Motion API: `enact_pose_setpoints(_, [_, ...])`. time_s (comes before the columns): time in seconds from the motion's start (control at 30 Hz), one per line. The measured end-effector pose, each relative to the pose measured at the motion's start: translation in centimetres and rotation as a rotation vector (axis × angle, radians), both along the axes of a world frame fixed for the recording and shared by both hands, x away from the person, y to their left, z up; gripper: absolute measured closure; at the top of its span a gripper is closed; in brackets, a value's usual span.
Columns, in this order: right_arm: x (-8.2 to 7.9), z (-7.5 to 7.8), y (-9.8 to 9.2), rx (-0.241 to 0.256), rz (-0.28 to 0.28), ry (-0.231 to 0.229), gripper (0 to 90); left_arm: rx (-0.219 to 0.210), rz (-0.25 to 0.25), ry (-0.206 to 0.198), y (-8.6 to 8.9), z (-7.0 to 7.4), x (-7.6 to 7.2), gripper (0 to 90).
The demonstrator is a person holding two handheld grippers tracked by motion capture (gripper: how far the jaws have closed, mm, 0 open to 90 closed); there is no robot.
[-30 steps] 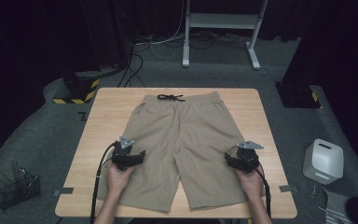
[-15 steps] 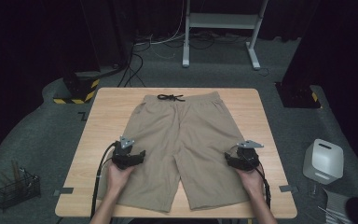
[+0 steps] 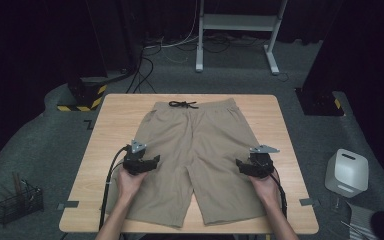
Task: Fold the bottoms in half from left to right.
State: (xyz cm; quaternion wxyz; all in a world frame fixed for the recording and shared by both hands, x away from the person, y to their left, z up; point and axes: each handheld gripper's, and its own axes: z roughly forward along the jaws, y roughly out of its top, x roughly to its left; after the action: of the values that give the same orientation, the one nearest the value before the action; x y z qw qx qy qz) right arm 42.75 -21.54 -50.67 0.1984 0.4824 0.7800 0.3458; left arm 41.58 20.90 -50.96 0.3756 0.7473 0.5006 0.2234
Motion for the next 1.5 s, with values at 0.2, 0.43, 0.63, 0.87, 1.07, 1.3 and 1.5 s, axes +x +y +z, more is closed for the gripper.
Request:
enact_pose_setpoints(0.2, [0.8,0.1,1.2,0.008,0.019,0.004,34.1,-0.001,-0.008,0.024,-0.2,0.4,1.1,31.6])
enact_pose_setpoints(0.43, [1.8,0.6,2.1,0.022,0.016,-0.008,36.9,0.013,-0.002,0.04,-0.1,0.9,2.6,30.4])
enact_pose_setpoints(0.63, [3.1,0.4,3.2,0.014,0.02,-0.005,39.1,0.012,-0.002,0.063,-0.3,0.4,3.7,29.4])
enact_pose_setpoints(0.87, [4.6,0.5,4.6,-0.009,0.028,-0.004,40.0,0.005,0.024,0.07,-0.1,-0.2,4.6,29.2])
enact_pose_setpoints(1.07, [6.0,0.2,5.9,-0.036,0.026,0.007,40.8,0.022,0.019,0.073,-0.4,-0.3,5.3,29.0])
enact_pose_setpoints(1.3, [6.5,-1.0,6.0,-0.061,0.031,0.046,40.3,0.045,0.019,0.091,-0.6,-1.2,5.6,28.7])
enact_pose_setpoints(1.5, [6.5,-0.9,5.9,-0.066,0.04,0.049,40.2,0.076,0.024,0.066,-1.2,-1.4,5.2,28.6])
